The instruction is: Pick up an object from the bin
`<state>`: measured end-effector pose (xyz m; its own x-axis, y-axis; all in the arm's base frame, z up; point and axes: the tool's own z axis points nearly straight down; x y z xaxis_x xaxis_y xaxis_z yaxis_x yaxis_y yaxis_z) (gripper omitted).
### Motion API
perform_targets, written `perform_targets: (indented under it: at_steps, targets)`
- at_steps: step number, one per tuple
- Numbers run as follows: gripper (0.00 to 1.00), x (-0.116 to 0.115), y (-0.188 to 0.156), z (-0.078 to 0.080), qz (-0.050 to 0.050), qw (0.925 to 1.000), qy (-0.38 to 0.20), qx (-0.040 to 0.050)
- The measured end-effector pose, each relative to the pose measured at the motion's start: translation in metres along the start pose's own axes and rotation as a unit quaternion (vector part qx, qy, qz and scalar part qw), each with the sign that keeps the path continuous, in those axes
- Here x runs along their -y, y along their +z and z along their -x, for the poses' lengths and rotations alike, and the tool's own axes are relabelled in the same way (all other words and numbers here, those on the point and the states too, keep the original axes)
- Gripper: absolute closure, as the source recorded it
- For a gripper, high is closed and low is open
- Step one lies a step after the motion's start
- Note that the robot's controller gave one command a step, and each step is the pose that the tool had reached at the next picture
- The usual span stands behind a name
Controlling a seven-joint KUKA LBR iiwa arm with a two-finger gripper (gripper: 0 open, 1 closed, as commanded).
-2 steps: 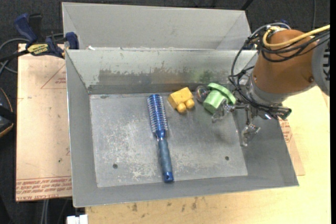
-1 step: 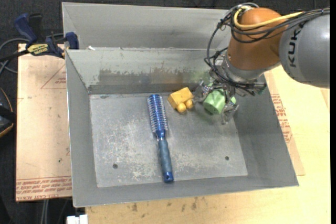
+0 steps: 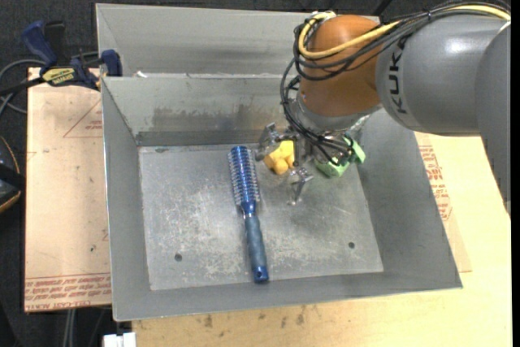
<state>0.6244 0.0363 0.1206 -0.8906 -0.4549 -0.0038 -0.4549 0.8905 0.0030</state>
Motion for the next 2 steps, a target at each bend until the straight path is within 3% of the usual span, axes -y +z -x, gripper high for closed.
perform_targets:
  at_steps: [1, 2]
  targets:
    - [0.0, -0.096, 0.0, 0.061, 0.0, 0.9977, -0.068, 0.0018]
    - [0.0, -0.065, 0.03, 0.066, -0.001, 0.9955, -0.095, -0.0004]
